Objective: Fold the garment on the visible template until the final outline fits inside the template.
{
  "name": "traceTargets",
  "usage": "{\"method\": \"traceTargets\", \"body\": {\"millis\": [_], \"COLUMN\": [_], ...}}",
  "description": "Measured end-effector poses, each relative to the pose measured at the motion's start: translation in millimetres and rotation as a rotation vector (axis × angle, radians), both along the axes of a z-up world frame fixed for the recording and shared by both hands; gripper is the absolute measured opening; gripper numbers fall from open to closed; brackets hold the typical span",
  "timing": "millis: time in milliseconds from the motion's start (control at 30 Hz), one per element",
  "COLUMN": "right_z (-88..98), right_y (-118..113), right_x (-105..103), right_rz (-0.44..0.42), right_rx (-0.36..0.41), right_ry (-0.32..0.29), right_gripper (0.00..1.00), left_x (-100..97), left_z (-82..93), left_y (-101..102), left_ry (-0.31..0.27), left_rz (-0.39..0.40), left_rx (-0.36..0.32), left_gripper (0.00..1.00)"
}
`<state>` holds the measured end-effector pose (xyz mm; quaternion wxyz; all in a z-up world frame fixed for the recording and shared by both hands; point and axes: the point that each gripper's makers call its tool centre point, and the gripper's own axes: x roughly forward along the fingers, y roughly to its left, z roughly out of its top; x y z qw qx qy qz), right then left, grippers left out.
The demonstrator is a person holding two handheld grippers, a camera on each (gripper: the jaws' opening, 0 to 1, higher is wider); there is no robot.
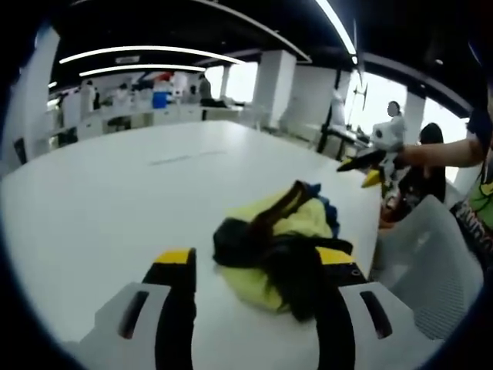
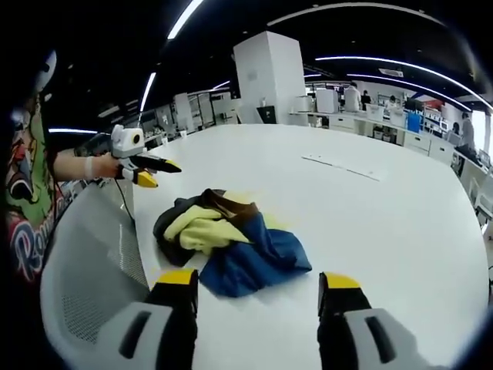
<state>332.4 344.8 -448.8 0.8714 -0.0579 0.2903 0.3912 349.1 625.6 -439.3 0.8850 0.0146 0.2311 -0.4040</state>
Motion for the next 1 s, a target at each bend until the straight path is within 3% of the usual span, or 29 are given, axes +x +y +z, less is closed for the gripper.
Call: {"method": "traceTargets", "body": {"millis": [400,567,667,833,1000], "right_z": [-2.1,-6.4,-7.4,-10.6,-21.1], "right_y": [16,15,19,29,39], "right_x": [15,23,29,35,44], "right_rz": [0.059,0.076,0.09,0.12,0.167], "right_rx": [-0.015,-0.058,-0.065,-0.08,-0.086], "right_ry": [-0.001,-0.025,-0.03,-0.032,0.005], "right_gripper": [0.5,0.38,0.33,0.29,0.22], "left_x": [12.7,25.9,41.3,51.4,51.9], "left_z": [-1.3,-8.2,-15.6,-20.8,-35.6], "left_y": [-7,-4,0,-7,-19], "left_ry": [-0.033,-0.073,-0.081,-0.068,-0.068], "left_rz": [-0.009,-0.023,-0.025,-0.064,-0.175], "left_rx": [0.035,0.086,0.104,0.124,0.201], "left_gripper": [0.4,0.25,0.23,0.22,0.2]}}
